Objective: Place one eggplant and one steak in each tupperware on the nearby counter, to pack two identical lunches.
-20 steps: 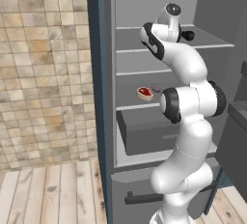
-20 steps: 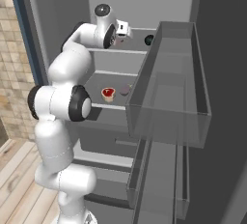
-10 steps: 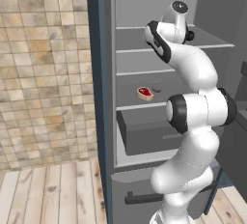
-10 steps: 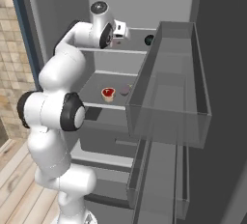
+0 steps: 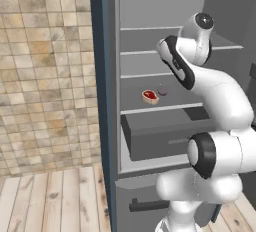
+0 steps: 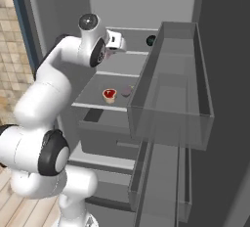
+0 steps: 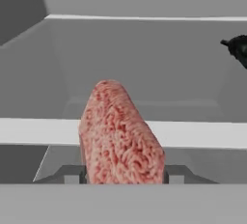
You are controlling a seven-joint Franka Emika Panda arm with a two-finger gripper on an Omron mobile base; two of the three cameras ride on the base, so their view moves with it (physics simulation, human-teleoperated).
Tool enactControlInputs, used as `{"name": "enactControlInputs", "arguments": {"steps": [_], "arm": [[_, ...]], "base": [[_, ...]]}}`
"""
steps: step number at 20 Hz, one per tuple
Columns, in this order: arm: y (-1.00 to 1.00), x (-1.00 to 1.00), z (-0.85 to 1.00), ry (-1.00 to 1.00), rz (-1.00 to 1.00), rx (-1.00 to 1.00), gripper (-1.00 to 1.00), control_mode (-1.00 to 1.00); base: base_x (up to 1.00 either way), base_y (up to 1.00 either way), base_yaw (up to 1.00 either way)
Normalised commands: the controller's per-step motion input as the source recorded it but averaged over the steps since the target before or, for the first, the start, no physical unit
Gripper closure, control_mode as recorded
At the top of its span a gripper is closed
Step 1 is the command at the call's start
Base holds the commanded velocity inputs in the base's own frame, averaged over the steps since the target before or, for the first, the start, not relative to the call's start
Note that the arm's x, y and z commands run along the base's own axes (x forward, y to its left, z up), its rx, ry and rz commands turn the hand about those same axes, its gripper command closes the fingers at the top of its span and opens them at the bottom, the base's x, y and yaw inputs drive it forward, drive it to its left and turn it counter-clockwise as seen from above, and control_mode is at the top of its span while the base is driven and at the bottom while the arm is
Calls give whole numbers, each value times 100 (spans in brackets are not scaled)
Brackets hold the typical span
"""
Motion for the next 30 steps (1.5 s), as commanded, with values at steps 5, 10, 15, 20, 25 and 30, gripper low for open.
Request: {"name": "enactControlInputs", "arguments": {"steps": [5,10,15,20,25,30], "arm": [[0,-99,-14,-2,0,0,100,-100],[0,-89,-12,-1,0,0,100,-100],[2,-82,-22,-4,0,0,100,-100],[2,-28,-8,0,0,0,100,100],[0,0,0,0,0,0,100,100],[0,0,0,0,0,0,100,100]], "base": [[0,0,0],[0,0,0],[0,0,0],[-48,1,0],[-80,0,0],[-68,6,0]]}}
